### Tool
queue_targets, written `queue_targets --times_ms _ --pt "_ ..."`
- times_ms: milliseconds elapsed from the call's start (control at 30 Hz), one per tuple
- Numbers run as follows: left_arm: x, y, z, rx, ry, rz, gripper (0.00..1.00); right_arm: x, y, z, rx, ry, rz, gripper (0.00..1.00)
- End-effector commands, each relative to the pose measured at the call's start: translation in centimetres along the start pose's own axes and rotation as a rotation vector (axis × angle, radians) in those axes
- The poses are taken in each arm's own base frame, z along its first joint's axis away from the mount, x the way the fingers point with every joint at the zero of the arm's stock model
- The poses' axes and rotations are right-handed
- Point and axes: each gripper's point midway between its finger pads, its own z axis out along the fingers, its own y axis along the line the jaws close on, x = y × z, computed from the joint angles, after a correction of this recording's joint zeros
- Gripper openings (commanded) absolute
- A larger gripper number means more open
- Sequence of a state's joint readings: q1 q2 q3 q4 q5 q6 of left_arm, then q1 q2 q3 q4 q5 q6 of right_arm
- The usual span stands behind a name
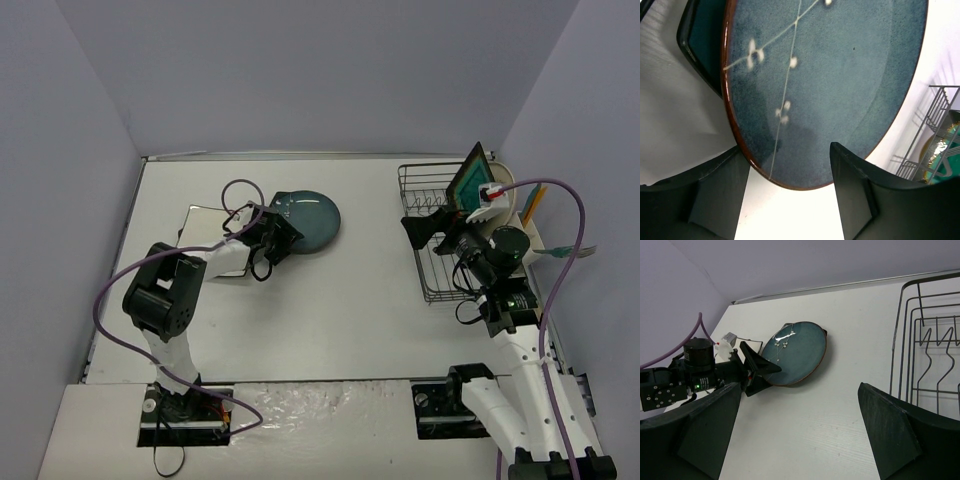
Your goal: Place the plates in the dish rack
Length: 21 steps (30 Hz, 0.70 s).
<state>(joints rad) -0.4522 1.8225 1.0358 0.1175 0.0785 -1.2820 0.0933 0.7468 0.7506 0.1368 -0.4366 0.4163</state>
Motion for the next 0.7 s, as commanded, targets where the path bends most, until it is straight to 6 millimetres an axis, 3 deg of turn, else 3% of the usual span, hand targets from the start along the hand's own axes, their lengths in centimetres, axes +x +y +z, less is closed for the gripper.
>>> queue_targets --times_ms 0,233,667 --pt "-1.2 -3.4 -0.7 0.112 -0.043 -0.036 0.56 -1.1 1.2 -0.2 -0.056 -0.050 -0.036 1.00" --pt "-0.8 -2.9 -0.7 0.113 -0.030 -0.059 0.49 -0.6 1.1 -0.4 -0.055 -0.041 -0.033 1.00" --pt "-0.9 -2.2 -1.4 0.104 -0.047 -0.069 0.16 0.0 1.3 -0.6 -0.065 -0.025 -0.024 1.00"
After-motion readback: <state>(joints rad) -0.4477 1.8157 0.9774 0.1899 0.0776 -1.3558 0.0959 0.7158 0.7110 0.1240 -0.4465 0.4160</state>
